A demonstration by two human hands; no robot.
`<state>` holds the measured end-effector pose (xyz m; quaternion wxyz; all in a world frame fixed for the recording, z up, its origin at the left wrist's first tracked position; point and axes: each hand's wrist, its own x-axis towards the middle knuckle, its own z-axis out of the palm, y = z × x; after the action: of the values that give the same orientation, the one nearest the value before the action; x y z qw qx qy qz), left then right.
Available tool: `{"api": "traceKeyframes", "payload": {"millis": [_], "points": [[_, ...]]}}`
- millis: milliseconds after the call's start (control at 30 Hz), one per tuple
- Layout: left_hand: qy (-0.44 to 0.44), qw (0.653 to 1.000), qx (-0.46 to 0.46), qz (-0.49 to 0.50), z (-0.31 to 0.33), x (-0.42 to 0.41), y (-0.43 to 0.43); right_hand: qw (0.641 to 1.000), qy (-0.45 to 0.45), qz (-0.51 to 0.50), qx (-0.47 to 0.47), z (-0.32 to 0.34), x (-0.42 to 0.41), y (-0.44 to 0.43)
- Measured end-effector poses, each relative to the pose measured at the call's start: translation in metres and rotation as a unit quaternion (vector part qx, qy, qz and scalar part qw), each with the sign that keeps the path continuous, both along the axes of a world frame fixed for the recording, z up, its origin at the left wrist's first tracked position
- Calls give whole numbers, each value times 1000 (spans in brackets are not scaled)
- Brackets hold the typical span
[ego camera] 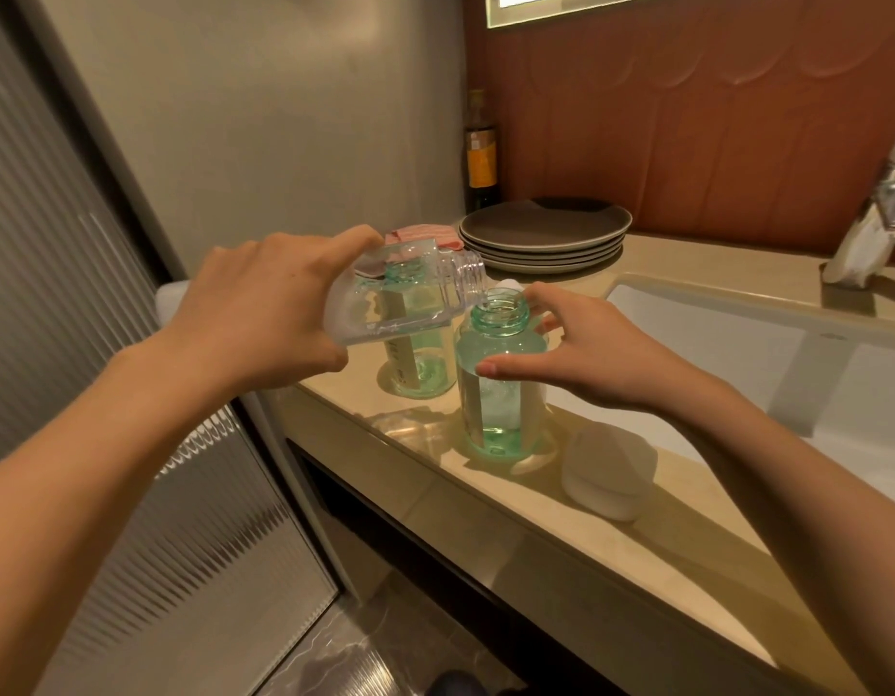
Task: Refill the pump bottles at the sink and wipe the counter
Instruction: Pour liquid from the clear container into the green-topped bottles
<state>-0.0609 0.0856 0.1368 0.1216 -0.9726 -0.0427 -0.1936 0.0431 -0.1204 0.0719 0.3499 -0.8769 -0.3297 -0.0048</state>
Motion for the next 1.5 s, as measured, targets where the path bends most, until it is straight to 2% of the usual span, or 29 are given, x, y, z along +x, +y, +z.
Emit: {"api": "traceKeyframes", "payload": {"millis": [733,1033,1267,1400,1500], "points": [[-6,1000,-13,-15,-4,3,5,1000,-1,2,-1,0,0,0],[-9,998,-66,-9,-15,0,5,1000,-4,-3,-1,-1,0,-1],[-13,980,-200,-8,-40,-3,7,1000,7,-6,-3,0,-4,0],[-19,943,-332,-32,-63,-4,11,1000,10,-13,3,-1,-6,-1],[-28,917,-394,-57,-81,-8,12,1000,16,-20,7,-2,-7,0]]}}
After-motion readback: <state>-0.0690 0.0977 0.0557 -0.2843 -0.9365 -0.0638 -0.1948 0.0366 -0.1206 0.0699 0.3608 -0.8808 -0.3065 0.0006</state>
